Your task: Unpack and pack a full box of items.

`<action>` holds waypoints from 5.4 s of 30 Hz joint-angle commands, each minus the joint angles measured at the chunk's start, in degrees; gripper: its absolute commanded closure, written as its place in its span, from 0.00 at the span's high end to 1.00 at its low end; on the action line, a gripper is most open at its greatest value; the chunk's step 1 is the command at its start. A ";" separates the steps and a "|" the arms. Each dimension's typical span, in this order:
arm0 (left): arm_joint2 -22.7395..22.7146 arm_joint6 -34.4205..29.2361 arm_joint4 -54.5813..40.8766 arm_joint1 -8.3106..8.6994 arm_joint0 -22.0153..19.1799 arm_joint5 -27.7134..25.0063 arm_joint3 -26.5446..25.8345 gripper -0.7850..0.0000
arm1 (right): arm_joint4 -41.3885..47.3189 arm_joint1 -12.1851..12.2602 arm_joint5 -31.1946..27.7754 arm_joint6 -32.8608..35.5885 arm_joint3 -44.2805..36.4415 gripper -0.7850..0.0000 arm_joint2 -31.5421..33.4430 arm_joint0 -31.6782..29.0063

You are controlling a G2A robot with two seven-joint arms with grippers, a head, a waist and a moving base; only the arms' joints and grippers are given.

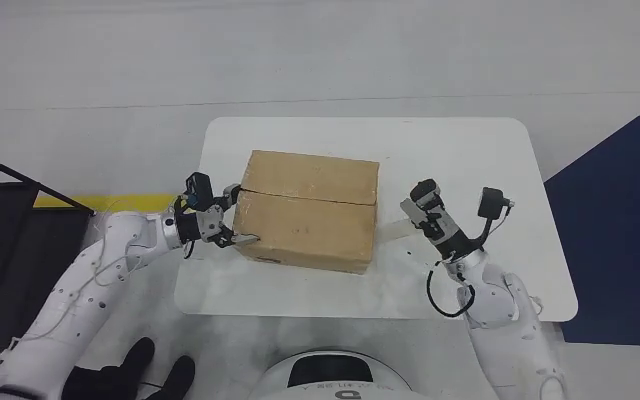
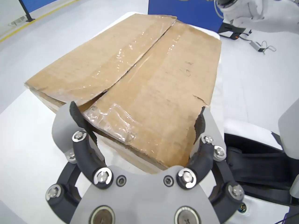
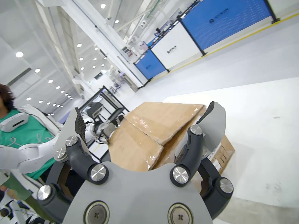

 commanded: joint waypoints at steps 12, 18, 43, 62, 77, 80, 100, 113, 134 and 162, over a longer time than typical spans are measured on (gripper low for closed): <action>5.07 -0.52 -2.07 -1.22 -3.47 0.05 0.36 1.00 | -1.46 -0.21 5.42 -0.86 0.62 1.00 -0.85 0.22; 3.99 -1.13 -2.00 -1.41 -3.96 0.86 1.91 1.00 | -13.95 0.31 14.32 -1.70 -6.22 1.00 3.58 -5.05; 3.27 -2.31 -3.10 -1.63 -4.22 1.73 2.25 1.00 | -56.11 0.53 33.11 6.34 -6.65 1.00 -4.11 -8.56; 3.27 -2.31 -3.10 -1.63 -4.22 1.73 2.25 1.00 | -41.16 -0.31 29.86 -1.90 3.94 1.00 -3.89 2.25; 3.27 -2.31 -3.10 -1.63 -4.22 1.73 2.25 1.00 | -41.57 -1.18 40.10 -12.71 -6.79 1.00 -5.01 -6.58; 3.27 -2.31 -3.10 -1.63 -4.22 1.73 2.25 1.00 | -46.51 -1.56 46.71 -9.93 -8.98 1.00 -7.59 -7.15; -1.17 -5.47 -1.89 -1.04 -3.27 7.59 -3.01 1.00 | -57.54 -3.07 56.45 -1.33 -12.01 1.00 -15.84 -4.18; 5.28 -12.93 -7.26 -4.47 -10.51 13.41 3.05 1.00 | -57.12 -3.62 57.55 -2.90 -10.83 1.00 -16.09 -4.25; 6.68 -11.31 -5.69 -6.63 -12.67 10.16 3.57 1.00 | -56.71 -3.91 54.97 -5.06 -11.19 1.00 -13.87 -4.51; 10.48 -16.05 -3.46 -10.21 -15.12 20.10 8.37 1.00 | -60.17 -4.57 55.08 -4.14 -11.62 1.00 -15.09 -5.19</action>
